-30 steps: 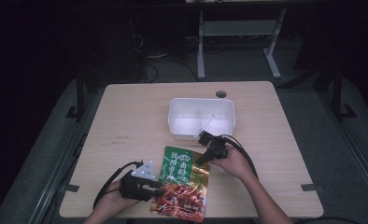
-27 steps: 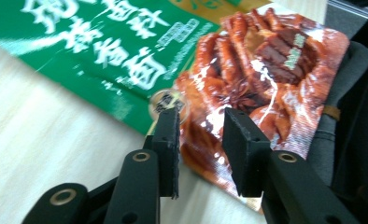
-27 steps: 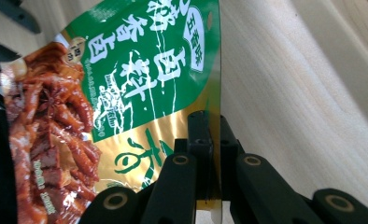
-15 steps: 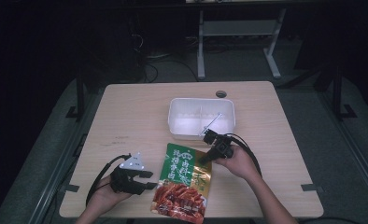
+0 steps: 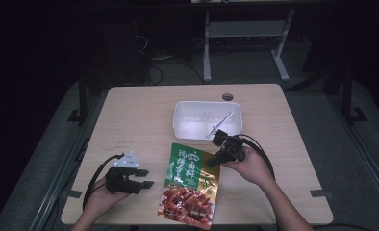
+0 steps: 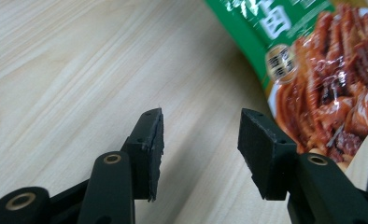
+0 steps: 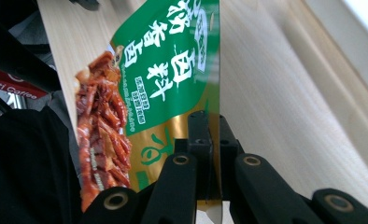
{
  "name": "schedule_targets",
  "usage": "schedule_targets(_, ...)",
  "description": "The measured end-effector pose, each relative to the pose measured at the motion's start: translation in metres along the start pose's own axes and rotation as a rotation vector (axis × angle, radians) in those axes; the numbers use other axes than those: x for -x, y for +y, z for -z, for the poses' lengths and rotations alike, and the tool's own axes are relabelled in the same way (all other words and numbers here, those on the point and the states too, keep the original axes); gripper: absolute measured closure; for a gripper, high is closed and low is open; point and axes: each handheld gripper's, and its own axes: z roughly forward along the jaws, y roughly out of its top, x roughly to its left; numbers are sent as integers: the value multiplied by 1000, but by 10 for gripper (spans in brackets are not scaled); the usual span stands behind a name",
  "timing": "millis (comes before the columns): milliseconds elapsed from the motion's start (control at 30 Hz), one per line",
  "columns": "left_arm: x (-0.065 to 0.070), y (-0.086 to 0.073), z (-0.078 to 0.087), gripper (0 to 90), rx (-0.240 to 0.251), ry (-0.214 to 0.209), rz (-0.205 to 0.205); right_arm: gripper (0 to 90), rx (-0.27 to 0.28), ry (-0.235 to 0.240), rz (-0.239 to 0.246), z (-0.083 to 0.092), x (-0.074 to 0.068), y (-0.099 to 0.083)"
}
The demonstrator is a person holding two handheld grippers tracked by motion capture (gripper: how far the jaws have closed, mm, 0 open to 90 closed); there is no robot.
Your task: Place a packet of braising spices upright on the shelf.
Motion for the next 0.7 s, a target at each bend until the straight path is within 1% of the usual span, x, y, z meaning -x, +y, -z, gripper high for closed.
schedule_targets(100,-2,-1,1,502,-4,8,0,896,10,-5,19,10,-6,3)
schedule_targets(133,-3,-1,1,502,-1,14,6,896,10,-5,19,10,-6,3)
schedule_targets(167,-5,-2,1,502,-3,19,9,896,18,-7,30,16,-11,6)
schedule_targets(333,-8,-4,2,502,-5,27,19,896,31,-14,64,31,-25,12)
schedule_targets(367,-9,-4,2,502,-6,30,22,896,31,-14,64,31,-25,12)
schedule_targets(400,-10,-5,3,502,-7,33,26,897,37,-17,77,36,-31,14)
schedule_targets(567,-12,-6,3,501,-8,37,34,897,53,-24,115,52,-45,21)
schedule_targets(600,-12,-6,3,501,-8,37,34,897,53,-24,115,52,-45,21)
schedule_targets(633,-12,-7,3,501,-7,38,35,898,61,-29,134,59,-51,23)
schedule_targets(700,-13,-7,3,501,-7,38,40,898,72,-35,152,67,-57,25)
